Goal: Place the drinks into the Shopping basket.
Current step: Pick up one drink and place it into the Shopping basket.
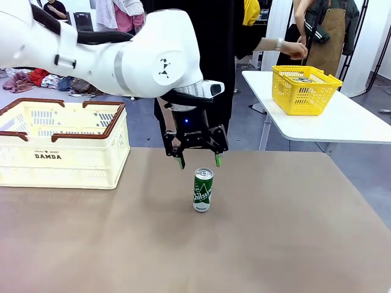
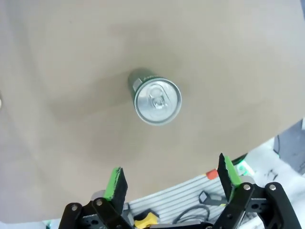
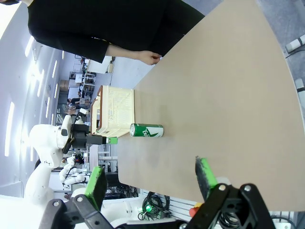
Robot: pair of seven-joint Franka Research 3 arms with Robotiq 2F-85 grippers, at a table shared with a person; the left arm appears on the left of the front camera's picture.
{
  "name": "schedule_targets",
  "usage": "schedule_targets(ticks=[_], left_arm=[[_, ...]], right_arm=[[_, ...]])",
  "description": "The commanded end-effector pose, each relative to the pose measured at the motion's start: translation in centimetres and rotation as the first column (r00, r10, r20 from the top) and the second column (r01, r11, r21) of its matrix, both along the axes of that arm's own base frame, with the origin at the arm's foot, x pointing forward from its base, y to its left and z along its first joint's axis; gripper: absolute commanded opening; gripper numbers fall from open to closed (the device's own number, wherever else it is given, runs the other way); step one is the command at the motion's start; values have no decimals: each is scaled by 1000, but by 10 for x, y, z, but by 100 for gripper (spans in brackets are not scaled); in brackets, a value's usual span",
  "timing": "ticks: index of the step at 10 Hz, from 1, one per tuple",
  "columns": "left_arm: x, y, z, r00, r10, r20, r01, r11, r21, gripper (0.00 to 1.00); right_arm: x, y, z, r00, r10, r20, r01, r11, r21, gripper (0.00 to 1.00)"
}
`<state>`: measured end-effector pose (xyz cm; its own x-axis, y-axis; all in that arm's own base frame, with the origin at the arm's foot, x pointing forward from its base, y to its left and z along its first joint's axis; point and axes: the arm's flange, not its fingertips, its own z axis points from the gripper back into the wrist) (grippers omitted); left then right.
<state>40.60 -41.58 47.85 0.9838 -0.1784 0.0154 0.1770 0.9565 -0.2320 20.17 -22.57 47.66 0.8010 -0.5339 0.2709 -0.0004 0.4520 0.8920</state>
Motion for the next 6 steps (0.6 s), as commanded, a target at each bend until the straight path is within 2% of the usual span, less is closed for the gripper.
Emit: schedule_targets(ticks=[1,4,6], left_arm=[[12,-18,1,998,69,-11,-68,996,53,100],[27,-24,-11,993,111,43,-115,989,92,100],[37,-20,-31,991,133,4,-132,983,125,100]], right_arm=[[1,-1,2,1000,7,27,-7,1000,1,100],[1,-1,2,1000,7,27,-7,1000,1,100],[1,-1,2,1000,7,27,-7,1000,1,100]])
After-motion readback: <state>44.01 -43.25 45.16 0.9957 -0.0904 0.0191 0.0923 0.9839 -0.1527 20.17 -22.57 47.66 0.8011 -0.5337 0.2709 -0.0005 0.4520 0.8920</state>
